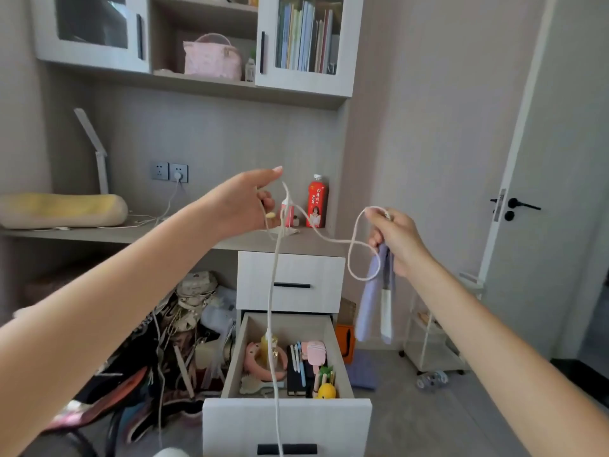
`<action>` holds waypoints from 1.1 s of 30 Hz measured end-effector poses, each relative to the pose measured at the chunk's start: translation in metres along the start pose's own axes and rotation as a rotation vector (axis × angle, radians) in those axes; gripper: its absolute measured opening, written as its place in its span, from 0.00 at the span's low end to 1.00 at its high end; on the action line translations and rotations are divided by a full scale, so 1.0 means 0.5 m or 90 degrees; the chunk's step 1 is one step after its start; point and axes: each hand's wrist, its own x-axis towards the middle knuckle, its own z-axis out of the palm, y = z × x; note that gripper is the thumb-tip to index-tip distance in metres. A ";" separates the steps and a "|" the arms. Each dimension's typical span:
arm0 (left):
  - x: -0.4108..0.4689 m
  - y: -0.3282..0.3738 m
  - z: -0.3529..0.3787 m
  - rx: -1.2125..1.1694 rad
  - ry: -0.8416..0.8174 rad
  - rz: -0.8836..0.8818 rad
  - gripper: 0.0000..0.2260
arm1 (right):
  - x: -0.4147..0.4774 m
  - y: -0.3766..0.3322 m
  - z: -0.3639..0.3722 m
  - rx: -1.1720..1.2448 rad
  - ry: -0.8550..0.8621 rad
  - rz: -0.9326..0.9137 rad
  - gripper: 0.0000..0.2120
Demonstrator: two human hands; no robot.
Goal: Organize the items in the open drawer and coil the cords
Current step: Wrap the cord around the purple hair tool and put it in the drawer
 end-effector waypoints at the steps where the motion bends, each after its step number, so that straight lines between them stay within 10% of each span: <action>1: -0.002 -0.007 -0.002 0.002 0.000 -0.006 0.08 | -0.011 -0.005 0.004 -0.033 -0.047 0.034 0.09; 8: -0.022 -0.061 0.008 0.067 -0.024 0.049 0.09 | -0.089 -0.022 0.061 -0.259 -0.288 0.013 0.18; 15: -0.026 -0.186 0.005 0.117 -0.102 0.077 0.10 | -0.144 0.079 0.068 -0.154 -0.380 0.085 0.11; 24: 0.041 -0.344 -0.057 0.136 0.022 0.022 0.16 | -0.127 0.238 0.047 -0.148 -0.243 0.103 0.08; 33: 0.081 -0.459 -0.099 0.033 -0.149 -0.072 0.20 | -0.038 0.322 0.008 -0.036 -0.092 0.189 0.13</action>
